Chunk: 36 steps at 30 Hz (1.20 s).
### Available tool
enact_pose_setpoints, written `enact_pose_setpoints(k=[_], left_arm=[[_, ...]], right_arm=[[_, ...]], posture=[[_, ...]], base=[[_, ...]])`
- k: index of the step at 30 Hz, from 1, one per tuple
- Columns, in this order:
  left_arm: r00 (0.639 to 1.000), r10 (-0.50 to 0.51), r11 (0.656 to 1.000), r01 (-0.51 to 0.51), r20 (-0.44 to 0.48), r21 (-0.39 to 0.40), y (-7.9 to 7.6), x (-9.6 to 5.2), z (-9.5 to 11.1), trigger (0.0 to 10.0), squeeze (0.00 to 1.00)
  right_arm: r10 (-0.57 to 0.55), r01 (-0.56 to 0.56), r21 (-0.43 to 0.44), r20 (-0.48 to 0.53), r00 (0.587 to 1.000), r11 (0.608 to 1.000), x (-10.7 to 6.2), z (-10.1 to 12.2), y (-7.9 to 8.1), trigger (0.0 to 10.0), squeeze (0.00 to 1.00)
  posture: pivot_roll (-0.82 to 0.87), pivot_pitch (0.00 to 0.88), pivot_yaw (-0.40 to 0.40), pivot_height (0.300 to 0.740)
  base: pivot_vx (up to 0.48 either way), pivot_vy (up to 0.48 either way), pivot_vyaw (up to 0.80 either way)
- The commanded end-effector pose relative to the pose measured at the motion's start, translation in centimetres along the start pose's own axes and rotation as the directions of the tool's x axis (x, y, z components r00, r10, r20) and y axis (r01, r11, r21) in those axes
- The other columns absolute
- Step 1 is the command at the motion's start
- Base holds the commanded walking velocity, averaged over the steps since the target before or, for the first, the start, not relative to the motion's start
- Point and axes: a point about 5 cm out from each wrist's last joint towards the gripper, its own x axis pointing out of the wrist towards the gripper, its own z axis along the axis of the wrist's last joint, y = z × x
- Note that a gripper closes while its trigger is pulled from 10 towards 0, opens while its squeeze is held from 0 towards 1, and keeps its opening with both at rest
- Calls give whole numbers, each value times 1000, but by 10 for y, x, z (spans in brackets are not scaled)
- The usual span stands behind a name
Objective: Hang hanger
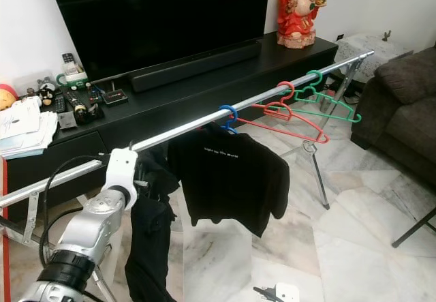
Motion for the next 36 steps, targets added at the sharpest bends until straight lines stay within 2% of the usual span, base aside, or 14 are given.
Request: enact_pose_setpoints(k=[1,10,11,14,15,19,20,21,22,28,30,31,33,36], left_arm=[[999,22,1000,-22,-24,-5,1,4,-2,10000,0],[997,35,999,-36,-75,-6,-5,12,-3,9961,0],[996,36,999,-36,-78,-8,-6,13,-4,4745,0],[996,38,999,-39,-82,-10,-8,14,-5,2471,0],[996,40,999,-41,-83,-16,-8,14,-5,0,0],[995,45,998,-48,-87,-27,-10,14,-8,902,0],[995,44,999,-47,-89,-26,-11,15,-8,3961,0],[995,44,999,-47,-89,-26,-11,15,-8,3961,0],[995,44,999,-46,-89,-26,-11,15,-9,9333,0],[996,53,998,-55,-68,-30,-12,16,-7,9647,0],[997,48,998,-50,-58,-31,-14,16,-4,4353,0],[997,47,998,-49,-56,-31,-15,16,-4,4353,0],[997,47,998,-49,-55,-32,-17,17,-5,0,0],[998,42,999,-43,-56,-26,-19,17,-5,0,0]], right_arm=[[0,0,14,-14,1000,1000,0,-3,2,10000,0],[3,-3,12,-19,1000,1000,0,-4,2,10000,0],[3,-3,12,-18,1000,1000,0,-4,2,10000,0],[3,-3,13,-17,1000,1000,0,-4,2,10000,0],[3,-3,14,-17,1000,1000,0,-4,2,10000,0],[3,-3,13,-17,1000,1000,0,-4,2,10000,0],[4,-3,12,-17,1000,1000,0,-4,3,10000,0],[4,-3,12,-17,1000,1000,0,-4,3,10000,0],[4,-4,11,-17,1000,1000,0,-4,3,10000,0],[7,-6,8,-18,1000,1000,0,-3,3,10000,0],[8,-8,7,-18,1000,1000,0,-3,3,10000,0],[9,-9,7,-18,1000,1000,0,-3,3,10000,0],[9,-8,8,-18,1000,1000,0,-4,3,10000,0],[8,-8,8,-18,1000,1000,0,-4,3,10000,0]], posture=[[87,51,54,740],[91,50,55,740],[88,49,56,740],[87,49,56,740],[86,48,56,740],[90,48,54,740],[90,48,54,740],[90,48,54,740],[90,48,54,740],[95,51,54,740],[95,51,54,740],[95,51,54,740],[91,52,56,740],[90,53,57,740]], base=[[0,0,0],[0,0,0],[0,0,0],[0,0,0],[0,0,0],[0,0,0],[0,0,0],[0,0,0],[0,0,0],[0,0,0],[0,0,0],[0,0,0],[0,0,0],[0,0,0]])
